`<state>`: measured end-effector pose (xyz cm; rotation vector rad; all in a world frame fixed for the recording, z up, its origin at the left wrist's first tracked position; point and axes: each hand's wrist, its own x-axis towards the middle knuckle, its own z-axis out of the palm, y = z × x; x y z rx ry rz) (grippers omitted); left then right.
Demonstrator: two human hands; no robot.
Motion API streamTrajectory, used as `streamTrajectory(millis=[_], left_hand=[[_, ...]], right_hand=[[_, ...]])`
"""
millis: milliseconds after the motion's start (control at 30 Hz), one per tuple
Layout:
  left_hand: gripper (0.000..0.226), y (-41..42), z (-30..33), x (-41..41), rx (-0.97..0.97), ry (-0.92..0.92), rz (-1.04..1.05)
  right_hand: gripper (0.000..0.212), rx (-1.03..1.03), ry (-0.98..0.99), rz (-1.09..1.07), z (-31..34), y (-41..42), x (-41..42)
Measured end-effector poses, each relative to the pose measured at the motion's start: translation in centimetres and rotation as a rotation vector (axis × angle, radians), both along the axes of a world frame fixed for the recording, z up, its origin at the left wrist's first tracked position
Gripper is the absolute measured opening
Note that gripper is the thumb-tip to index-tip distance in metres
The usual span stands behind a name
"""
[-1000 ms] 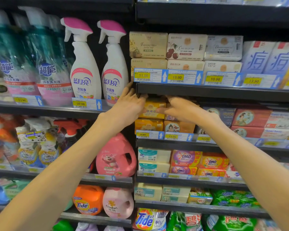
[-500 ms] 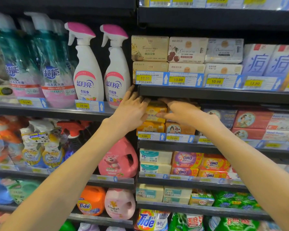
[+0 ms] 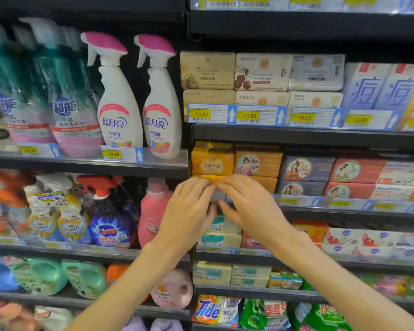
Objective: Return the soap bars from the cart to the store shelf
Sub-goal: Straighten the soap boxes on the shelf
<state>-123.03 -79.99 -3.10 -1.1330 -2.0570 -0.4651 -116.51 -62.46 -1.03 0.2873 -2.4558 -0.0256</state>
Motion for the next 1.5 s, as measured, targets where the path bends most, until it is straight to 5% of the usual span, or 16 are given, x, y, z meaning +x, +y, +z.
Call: streamTrajectory(millis=[533,1000,1267,1500], left_hand=[[0.073,1.4,-2.3,-0.9,-0.139,-0.184,0.095],[0.060,1.0,-2.2,-0.8,-0.065,-0.235,0.063],[0.041,0.2,2.8,-1.5,0.039,-0.004,-0.013],[0.050,0.3,7.8,-6.2,-0.179,0.057,0.114]], right_hand=[[0.053,-0.062,-0.094,-0.180,-2.2,-1.3,-0.5],[0.046,-0.087,-0.102,-0.165,-2.0,-1.3,-0.5],[0.036,-0.058,0.112,-0.077,2.6,-0.1,-1.5],[0.054,0.060,-0.093,-0.282,6.4,1.2,-3.7]])
